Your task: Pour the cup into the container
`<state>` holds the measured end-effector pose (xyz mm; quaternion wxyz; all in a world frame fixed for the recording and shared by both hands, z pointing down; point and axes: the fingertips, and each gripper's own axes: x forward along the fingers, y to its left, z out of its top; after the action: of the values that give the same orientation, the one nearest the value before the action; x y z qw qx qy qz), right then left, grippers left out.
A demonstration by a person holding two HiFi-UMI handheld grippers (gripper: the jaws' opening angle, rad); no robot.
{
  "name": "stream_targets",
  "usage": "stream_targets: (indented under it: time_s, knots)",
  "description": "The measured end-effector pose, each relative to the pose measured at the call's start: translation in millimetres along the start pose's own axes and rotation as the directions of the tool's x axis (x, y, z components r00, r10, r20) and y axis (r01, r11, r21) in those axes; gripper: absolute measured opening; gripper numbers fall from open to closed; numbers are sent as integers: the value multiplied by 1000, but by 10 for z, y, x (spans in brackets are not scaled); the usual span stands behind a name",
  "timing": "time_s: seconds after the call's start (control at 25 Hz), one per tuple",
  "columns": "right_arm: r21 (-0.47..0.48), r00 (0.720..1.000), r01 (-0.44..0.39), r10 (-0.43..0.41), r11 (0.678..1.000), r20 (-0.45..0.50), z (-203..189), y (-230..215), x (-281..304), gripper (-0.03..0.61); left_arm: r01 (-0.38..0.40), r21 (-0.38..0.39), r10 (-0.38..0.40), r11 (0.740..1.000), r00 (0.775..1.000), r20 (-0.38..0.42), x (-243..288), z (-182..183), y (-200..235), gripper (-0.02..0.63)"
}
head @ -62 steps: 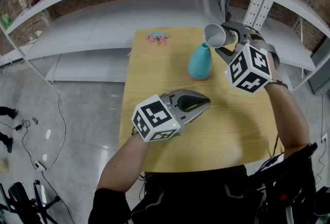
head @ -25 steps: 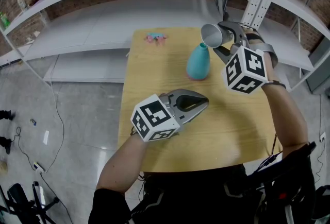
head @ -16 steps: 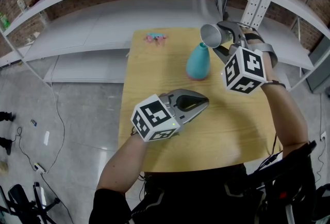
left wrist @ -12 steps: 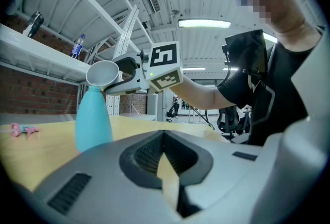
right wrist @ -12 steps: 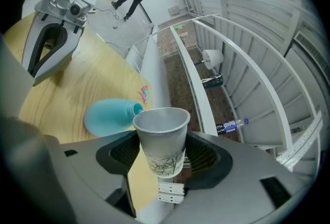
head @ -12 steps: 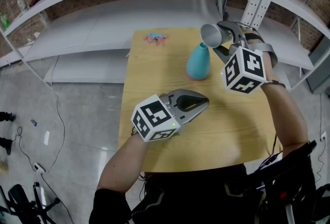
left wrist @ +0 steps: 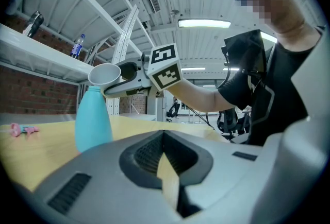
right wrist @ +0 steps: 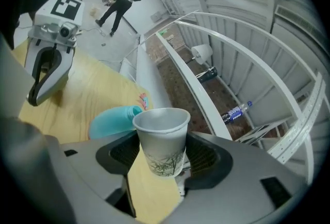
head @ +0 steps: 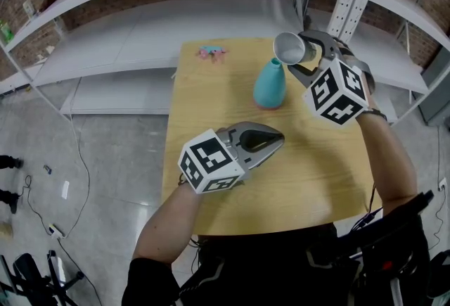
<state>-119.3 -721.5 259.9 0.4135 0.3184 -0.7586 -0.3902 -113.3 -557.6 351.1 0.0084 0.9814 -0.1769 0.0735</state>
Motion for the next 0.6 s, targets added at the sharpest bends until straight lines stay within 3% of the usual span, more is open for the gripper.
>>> stream_targets:
  time_s: [0.16, 0.36, 0.6]
  knots:
    - [161, 998, -41, 33, 986, 52, -57, 9, -22, 284, 0, -1, 0, 1000, 1000, 0, 3, -1, -2, 2]
    - [294, 995, -71, 46, 953, 91, -182, 19, -48, 284, 5, 1, -5, 1000, 1000, 1, -7, 3, -6, 2]
    - [508, 989, -117, 52, 853, 140, -485, 19, -60, 284, 6, 2, -6, 1000, 1000, 1, -16, 1, -6, 2]
